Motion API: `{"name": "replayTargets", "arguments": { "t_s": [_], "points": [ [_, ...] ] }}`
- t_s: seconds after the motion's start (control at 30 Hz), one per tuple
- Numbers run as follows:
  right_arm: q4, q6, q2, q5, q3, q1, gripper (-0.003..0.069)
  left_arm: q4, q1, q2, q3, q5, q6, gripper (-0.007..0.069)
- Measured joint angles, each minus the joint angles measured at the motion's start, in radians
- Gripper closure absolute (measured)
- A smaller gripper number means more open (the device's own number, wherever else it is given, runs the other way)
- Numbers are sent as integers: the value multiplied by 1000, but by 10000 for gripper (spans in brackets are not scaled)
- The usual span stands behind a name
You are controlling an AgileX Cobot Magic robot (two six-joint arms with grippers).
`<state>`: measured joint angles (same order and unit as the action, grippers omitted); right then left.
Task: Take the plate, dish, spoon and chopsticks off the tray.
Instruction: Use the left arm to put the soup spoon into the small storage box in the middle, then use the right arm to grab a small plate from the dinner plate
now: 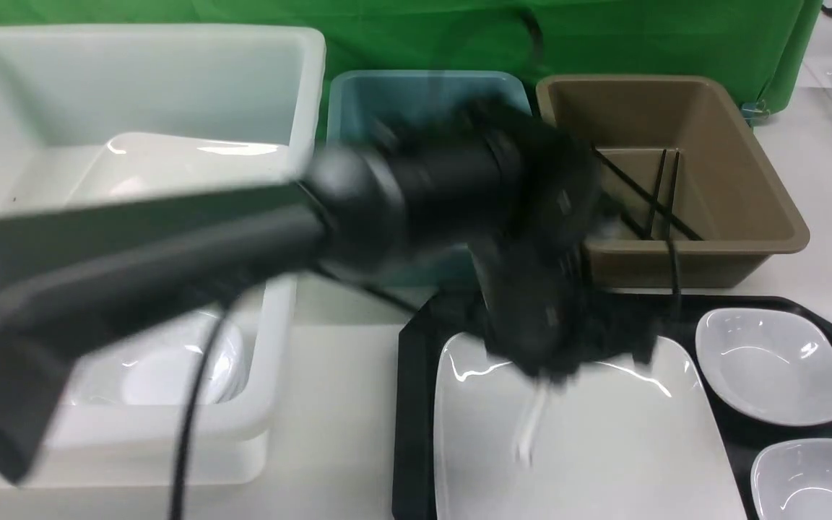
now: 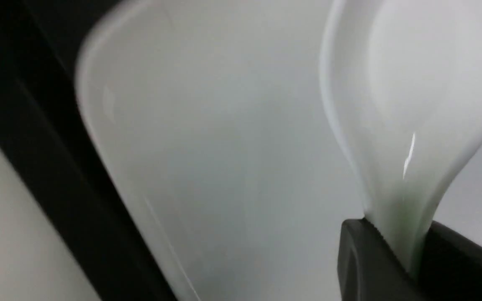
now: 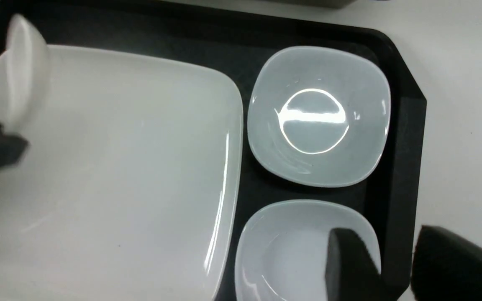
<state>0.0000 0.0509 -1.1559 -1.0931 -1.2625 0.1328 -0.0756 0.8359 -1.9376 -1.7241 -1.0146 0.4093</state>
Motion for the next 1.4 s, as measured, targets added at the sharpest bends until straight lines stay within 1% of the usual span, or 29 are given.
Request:
{"name": "replayTargets", "arguments": {
  "t_s": [0.03, 0.1, 0.2, 0.23, 0.27, 0.33, 0.43, 0.5, 0.6, 0.63, 0.67, 0.7, 0.73, 0.77, 0.83, 0.93, 0.97, 1.03, 1.1, 1.17, 1.2, 1.23, 1.27, 1.3, 1.33, 1.4],
  "points": [
    [0, 0, 0, 0, 0, 0, 394, -15, -20, 10, -27, 0, -8, 519],
    [0, -1, 0, -1, 0, 0, 394, -37, -94, 18, -115, 7, -36, 519],
    [0, -2, 0, -1, 0, 0, 394, -42, -184, 1, -202, 61, -56, 519],
    [5, -2, 0, -1, 0, 0, 394, -42, -191, -3, -207, 73, -56, 519],
    [11, -2, 0, -1, 0, 0, 394, -42, -237, -20, -242, 127, -60, 519],
    [20, -2, 0, 2, 0, 0, 394, -35, -287, -48, -264, 205, -63, 519],
    [33, -2, 0, 3, 0, 0, 394, -10, -343, -98, -269, 310, -63, 518],
    [37, -2, 0, 4, 0, 0, 394, -4, -368, -133, -270, 348, -63, 503],
    [39, -2, 0, 4, 0, 0, 394, 0, -391, -178, -270, 376, -63, 452],
    [39, -2, 0, 4, 0, 0, 394, 0, -391, -178, -270, 376, -63, 452],
    [40, -1, 0, 4, 0, 0, 394, 0, -396, -191, -270, 381, -63, 419],
    [41, -1, 0, 4, 0, 0, 394, 0, -400, -207, -270, 381, -63, 368],
    [42, -1, 0, 4, 0, 0, 394, 0, -400, -207, -270, 381, -63, 361],
    [42, -1, 0, 4, 0, 0, 394, 0, -401, -214, -270, 373, -63, 317],
    [42, -1, 0, 4, 0, 0, 394, 0, -401, -213, -275, 340, -64, 256],
    [42, -1, 0, 4, 0, 0, 394, 5, -401, -205, -288, 290, -68, 221],
    [42, -1, 0, 3, 0, 0, 394, 21, -401, -193, -307, 211, -74, 211],
    [42, -1, 0, 3, 0, 0, 394, 54, -401, -167, -333, 114, -123, 240],
    [42, 1, 0, 0, 0, 0, 394, 99, -401, -132, -350, 32, -197, 314],
    [42, 11, 0, -3, 0, 0, 394, 157, -397, -95, -355, -68, -276, 441],
    [42, 14, 0, -5, 0, 0, 394, 164, -396, -91, -355, -90, -283, 470],
    [43, 24, 0, -16, 2, 0, 394, 179, -383, -65, -353, -162, -331, 560],
    [43, 27, 0, -20, 3, 0, 394, 179, -380, -62, -353, -166, -334, 566],
    [43, 36, 0, -29, 12, 0, 394, 179, -366, -39, -337, -182, -351, 596],
    [43, 40, 0, -34, 28, 0, 394, 179, -351, -16, -312, -186, -356, 608],
    [43, 44, 0, -34, 57, 0, 394, 179, -333, 18, -271, -191, -358, 617]
  ]
}}
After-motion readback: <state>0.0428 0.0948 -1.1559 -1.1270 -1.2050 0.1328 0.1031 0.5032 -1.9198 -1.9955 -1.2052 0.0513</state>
